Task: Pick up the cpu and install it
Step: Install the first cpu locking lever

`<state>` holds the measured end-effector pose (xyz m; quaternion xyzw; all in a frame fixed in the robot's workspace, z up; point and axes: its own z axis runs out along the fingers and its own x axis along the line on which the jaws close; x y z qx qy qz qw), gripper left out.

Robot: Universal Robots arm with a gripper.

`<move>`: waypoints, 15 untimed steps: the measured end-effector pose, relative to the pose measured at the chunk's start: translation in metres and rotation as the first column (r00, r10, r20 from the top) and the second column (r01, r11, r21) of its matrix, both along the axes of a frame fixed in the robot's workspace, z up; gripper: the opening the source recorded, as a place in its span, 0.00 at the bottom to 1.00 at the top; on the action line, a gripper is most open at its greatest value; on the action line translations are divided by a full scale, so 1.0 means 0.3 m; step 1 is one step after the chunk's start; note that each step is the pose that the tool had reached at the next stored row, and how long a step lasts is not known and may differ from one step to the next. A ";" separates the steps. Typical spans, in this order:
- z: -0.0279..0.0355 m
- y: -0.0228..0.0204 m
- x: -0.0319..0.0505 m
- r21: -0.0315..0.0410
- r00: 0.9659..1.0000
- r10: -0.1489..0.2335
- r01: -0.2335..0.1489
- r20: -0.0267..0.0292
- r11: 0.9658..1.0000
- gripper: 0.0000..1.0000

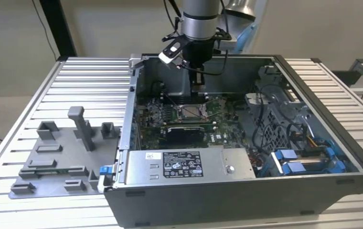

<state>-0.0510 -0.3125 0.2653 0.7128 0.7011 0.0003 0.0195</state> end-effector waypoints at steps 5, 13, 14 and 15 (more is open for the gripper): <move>0.000 -0.002 0.000 0.000 1.000 0.000 0.000 0.000 1.000 0.00; 0.000 -0.003 0.000 0.000 1.000 0.000 0.000 0.000 1.000 0.00; 0.000 -0.003 0.000 0.000 1.000 0.000 0.000 0.000 1.000 0.00; 0.000 -0.003 0.000 0.000 1.000 0.000 0.000 0.000 1.000 0.00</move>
